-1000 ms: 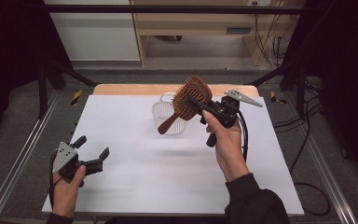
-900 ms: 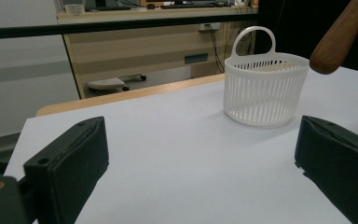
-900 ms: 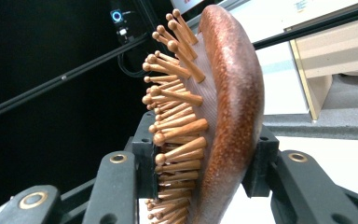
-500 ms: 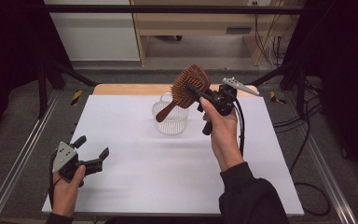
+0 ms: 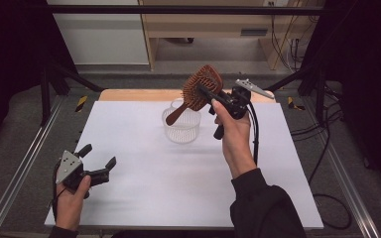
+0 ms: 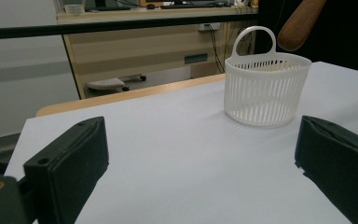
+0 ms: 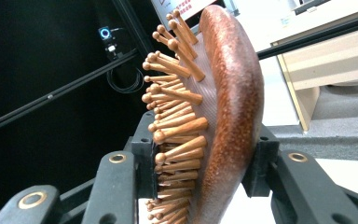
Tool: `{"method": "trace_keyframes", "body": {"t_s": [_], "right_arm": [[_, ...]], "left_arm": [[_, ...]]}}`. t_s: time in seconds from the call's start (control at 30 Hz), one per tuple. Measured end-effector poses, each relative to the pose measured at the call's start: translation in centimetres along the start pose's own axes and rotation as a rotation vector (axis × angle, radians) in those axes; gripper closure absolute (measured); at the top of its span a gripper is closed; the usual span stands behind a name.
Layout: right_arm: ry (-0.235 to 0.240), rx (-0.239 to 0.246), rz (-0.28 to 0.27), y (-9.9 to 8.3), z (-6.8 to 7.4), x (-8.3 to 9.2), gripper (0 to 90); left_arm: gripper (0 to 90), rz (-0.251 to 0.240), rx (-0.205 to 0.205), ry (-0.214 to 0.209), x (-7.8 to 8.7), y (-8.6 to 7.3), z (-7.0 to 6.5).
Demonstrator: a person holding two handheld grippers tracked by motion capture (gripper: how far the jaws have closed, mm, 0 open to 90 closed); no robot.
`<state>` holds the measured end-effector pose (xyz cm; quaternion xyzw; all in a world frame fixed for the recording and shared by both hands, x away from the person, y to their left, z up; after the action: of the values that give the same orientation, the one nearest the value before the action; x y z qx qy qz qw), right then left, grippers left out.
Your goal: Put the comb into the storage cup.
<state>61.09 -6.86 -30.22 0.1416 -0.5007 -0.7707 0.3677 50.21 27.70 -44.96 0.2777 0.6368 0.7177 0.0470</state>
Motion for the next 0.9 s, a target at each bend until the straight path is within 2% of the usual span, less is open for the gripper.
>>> {"method": "trace_keyframes", "body": {"t_s": [0.4, 0.9], "right_arm": [[-0.011, -0.008, -0.027, 0.4, -0.5, -0.1, 56.7], [-0.024, -0.008, -0.033, 0.7, -1.0, -0.2, 56.6]], "left_arm": [[3.0, -0.002, 0.000, -0.002, 0.0, 0.0, 0.0], [2.8, -0.003, 0.003, -0.002, 0.0, 0.0, 0.1]]}}
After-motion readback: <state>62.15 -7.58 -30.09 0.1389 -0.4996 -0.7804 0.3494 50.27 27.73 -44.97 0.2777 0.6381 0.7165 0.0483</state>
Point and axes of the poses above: each handheld gripper's, and its own axes: x roughly backward along the jaws, y roughly out of its top, z roughly to its left, the point moved 8 cm from there along -x, roughly forward along the jaws, and after that the axes turned 10 degrees about z, right-handed, at the moved point
